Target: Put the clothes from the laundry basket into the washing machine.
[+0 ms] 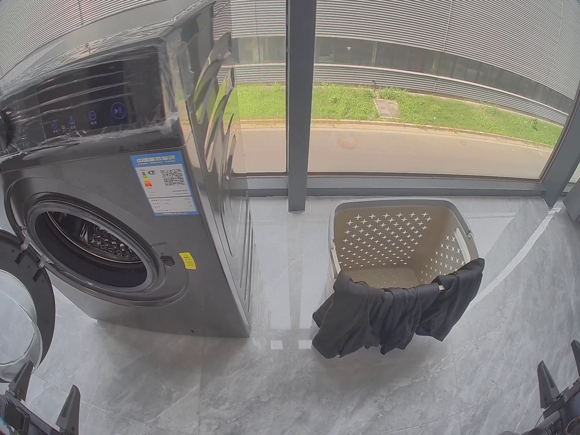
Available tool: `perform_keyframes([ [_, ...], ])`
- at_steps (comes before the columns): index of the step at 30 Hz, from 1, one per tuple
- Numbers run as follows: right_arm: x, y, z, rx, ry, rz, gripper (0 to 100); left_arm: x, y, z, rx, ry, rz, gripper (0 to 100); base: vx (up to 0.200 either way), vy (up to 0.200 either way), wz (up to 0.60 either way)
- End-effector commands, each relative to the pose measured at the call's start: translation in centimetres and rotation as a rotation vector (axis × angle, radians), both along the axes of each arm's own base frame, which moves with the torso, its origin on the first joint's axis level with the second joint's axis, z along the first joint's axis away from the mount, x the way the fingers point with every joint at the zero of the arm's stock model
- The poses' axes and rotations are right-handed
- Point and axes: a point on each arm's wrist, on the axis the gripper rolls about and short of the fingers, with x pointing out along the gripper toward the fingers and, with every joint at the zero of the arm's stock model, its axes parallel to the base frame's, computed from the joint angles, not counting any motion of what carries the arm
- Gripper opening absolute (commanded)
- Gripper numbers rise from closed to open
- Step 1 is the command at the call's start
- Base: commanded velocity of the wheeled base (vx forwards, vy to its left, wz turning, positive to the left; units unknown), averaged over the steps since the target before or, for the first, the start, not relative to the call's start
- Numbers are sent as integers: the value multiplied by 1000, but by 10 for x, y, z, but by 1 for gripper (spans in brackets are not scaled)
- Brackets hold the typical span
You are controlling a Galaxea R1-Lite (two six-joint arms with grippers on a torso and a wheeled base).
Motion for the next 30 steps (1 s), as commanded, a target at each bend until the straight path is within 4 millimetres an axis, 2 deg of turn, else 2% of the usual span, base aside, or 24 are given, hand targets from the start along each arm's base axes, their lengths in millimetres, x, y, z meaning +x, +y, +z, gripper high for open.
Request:
perform_keyframes([
  [1,1,0,-5,1,9,0,100,0,0,-5,0,0,0,100,0,-200,0],
  [26,1,0,-5,1,8,0,100,0,0,-5,1,0,0,100,0,0,0],
  [30,1,0,-5,1,8,0,100,0,0,-5,1,0,0,100,0,-200,0],
])
